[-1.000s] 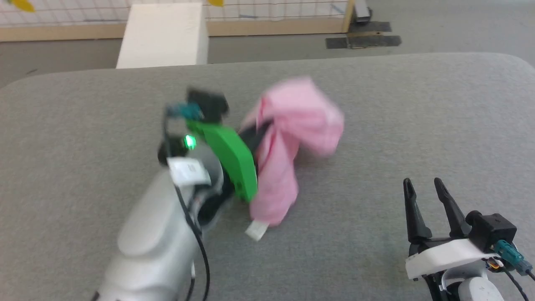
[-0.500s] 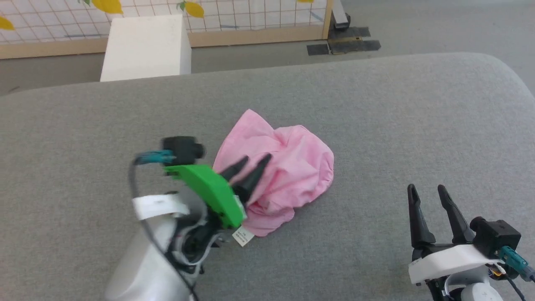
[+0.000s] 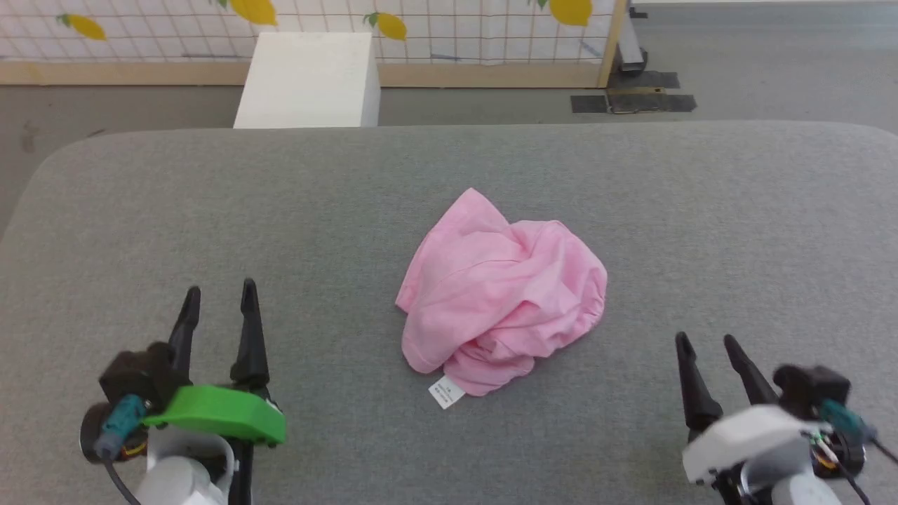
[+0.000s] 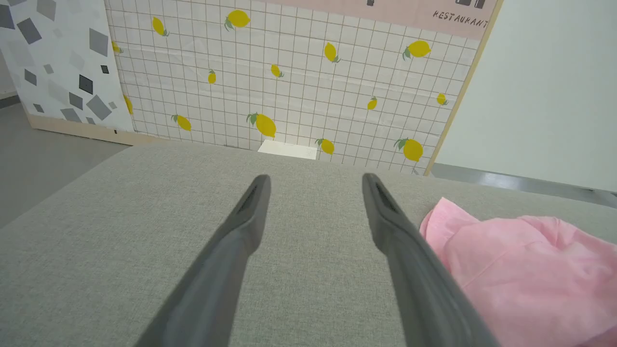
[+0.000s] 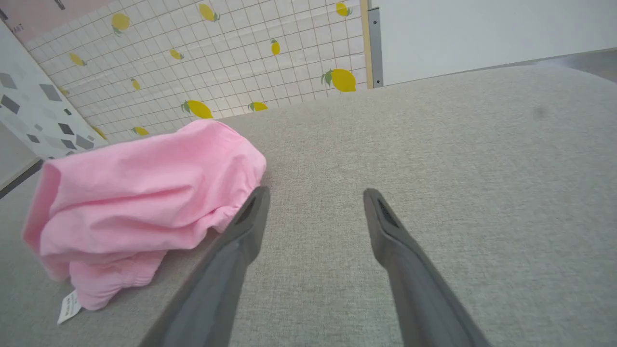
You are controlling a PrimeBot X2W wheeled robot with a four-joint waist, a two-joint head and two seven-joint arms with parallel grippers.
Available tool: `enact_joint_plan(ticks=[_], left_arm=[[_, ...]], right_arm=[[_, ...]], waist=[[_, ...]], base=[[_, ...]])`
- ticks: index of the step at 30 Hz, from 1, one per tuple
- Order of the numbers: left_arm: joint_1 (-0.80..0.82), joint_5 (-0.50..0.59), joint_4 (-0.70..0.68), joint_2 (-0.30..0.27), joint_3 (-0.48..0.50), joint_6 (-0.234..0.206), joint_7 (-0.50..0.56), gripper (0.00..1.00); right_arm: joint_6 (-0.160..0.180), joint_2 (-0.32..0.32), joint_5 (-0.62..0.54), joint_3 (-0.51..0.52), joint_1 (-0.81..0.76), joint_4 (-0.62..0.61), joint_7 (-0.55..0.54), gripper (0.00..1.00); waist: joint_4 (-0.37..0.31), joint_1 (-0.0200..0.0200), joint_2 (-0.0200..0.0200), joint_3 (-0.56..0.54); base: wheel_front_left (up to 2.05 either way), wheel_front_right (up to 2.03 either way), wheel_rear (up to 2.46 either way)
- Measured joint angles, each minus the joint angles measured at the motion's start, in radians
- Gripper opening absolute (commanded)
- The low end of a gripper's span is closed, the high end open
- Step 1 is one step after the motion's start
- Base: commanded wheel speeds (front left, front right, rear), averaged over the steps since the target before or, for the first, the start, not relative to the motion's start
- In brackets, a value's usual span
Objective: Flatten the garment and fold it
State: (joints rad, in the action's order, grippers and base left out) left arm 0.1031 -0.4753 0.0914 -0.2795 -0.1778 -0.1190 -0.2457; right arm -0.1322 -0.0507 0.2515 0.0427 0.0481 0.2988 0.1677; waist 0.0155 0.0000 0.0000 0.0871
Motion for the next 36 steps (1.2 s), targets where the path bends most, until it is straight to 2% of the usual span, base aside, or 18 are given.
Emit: enact_joint_plan(ticks=[2,6,8,12,15,20,21,22,26,30,33,36], left_arm=[[-0.020,0.029,0.002,0.016,0.003,-0.014,-0.007,1.00],[-0.032,0.077,-0.002,0.040,0.018,-0.015,-0.007,1.00],[-0.032,0.093,-0.003,0.048,0.029,-0.009,-0.008,1.00],[-0.027,0.128,-0.006,0.071,0.036,0.014,-0.008,1.00],[-0.013,0.139,-0.003,0.086,0.040,0.031,-0.008,1.00],[0.006,0.144,0.010,0.104,0.063,0.050,-0.008,1.00],[0.006,0.145,0.016,0.106,0.069,0.055,-0.008,1.00],[0.006,0.146,0.022,0.109,0.074,0.057,-0.008,1.00],[0.004,0.150,0.036,0.119,0.091,0.065,-0.008,1.00],[-0.001,0.153,0.040,0.125,0.103,0.070,-0.008,1.00],[-0.012,0.159,0.041,0.132,0.108,0.074,-0.008,1.00],[-0.026,0.159,0.048,0.143,0.113,0.078,-0.008,1.00]], right_arm=[[0.000,0.000,-0.009,-0.002,0.044,0.022,-0.085,1.00],[0.000,0.000,-0.065,-0.014,0.197,0.064,-0.300,1.00],[0.000,0.000,-0.099,-0.030,0.281,0.105,-0.445,1.00],[0.000,0.001,-0.165,-0.073,0.392,0.182,-0.667,1.00],[0.000,0.001,-0.213,-0.093,0.429,0.221,-0.732,1.00],[0.000,0.000,-0.203,-0.123,0.448,0.264,-0.722,1.00],[0.000,-0.002,-0.194,-0.127,0.454,0.266,-0.715,0.40],[0.000,-0.003,-0.188,-0.126,0.459,0.268,-0.699,0.00],[0.000,0.006,-0.160,-0.053,0.463,0.255,-0.637,0.00],[0.000,0.004,-0.157,0.165,0.437,0.131,-0.563,0.00],[0.000,-0.002,-0.175,0.308,0.331,0.037,-0.567,0.00],[0.000,-0.006,-0.149,0.348,0.191,0.002,-0.617,0.00]], waist=[[0.012,0.0000,0.0000,0.005],[0.026,0.0000,0.0000,0.028],[0.032,0.0000,0.0000,0.044],[0.051,0.0000,0.0000,0.074],[0.070,0.0000,0.0000,0.097],[0.100,0.0000,0.0000,0.133],[0.104,0.0000,0.0000,0.138],[0.106,0.0000,0.0000,0.141],[0.103,0.0000,0.0000,0.131],[0.091,0.0000,0.0000,0.101],[0.077,0.0000,0.0000,0.076],[0.057,0.0000,0.0000,0.057]], base=[[0.00,0.00,0.00],[0.00,0.00,0.00],[0.00,0.00,0.00],[0.00,0.00,0.00],[0.00,0.00,0.00],[0.00,0.00,0.00],[0.00,0.00,0.00],[0.00,0.00,0.00],[0.00,0.00,0.00],[0.00,0.00,0.00],[0.00,0.00,0.00],[0.00,0.00,0.00]])
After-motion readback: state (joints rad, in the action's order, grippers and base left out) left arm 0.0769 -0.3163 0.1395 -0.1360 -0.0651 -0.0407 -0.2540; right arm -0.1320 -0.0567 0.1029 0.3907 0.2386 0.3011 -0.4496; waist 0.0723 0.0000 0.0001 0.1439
